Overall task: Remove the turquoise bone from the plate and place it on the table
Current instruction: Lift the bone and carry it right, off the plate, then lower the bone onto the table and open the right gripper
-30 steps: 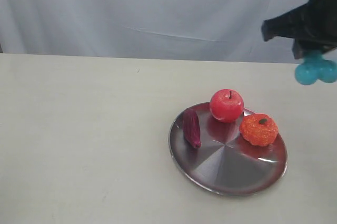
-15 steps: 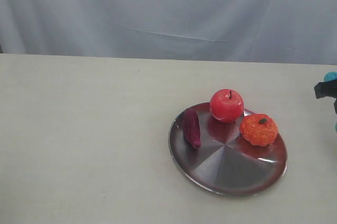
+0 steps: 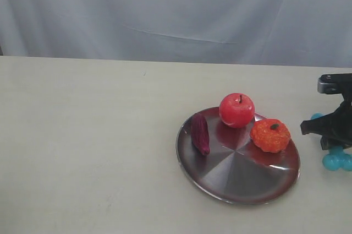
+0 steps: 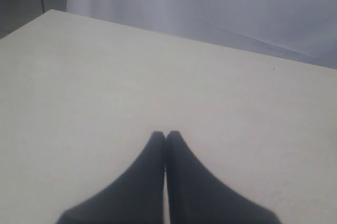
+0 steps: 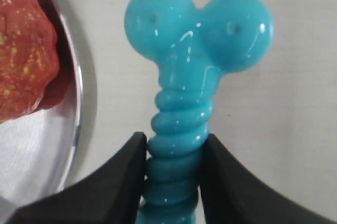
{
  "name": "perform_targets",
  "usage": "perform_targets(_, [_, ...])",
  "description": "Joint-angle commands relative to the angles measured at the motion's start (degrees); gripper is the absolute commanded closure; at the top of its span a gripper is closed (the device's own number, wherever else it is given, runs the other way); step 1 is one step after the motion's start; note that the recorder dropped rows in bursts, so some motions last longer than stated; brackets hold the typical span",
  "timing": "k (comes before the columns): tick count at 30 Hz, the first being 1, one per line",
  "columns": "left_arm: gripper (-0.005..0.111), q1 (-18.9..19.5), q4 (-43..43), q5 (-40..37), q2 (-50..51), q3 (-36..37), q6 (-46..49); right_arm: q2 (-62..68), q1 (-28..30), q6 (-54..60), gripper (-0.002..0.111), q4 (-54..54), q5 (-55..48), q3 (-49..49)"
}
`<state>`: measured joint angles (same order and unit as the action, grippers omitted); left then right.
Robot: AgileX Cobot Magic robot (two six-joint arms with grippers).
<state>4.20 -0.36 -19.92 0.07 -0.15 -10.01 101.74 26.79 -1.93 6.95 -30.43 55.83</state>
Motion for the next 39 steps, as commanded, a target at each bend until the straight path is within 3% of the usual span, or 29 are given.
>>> perform_targets(1, [0.107,0.3,0.4,0.3,-0.1,0.1,-0.1,1.5,0.4,-0.1,0.106,0.0,1.5,0.0])
perform_targets(32, [0.107,0.3,0.4,0.3,-0.1,0.1,-0.1,8.1,0.3,-4.1,0.106,-1.0,3.4,0.0])
perform_targets(35, [0.107,0.3,0.4,0.3,-0.1,0.1,-0.1,8.1,0.3,-4.1,0.096,-1.0,3.3,0.0])
perform_targets(39, [0.107,0.3,0.4,0.3,-0.1,0.1,-0.1,7.9,0.3,-5.3,0.061,-1.1,3.0,0.1])
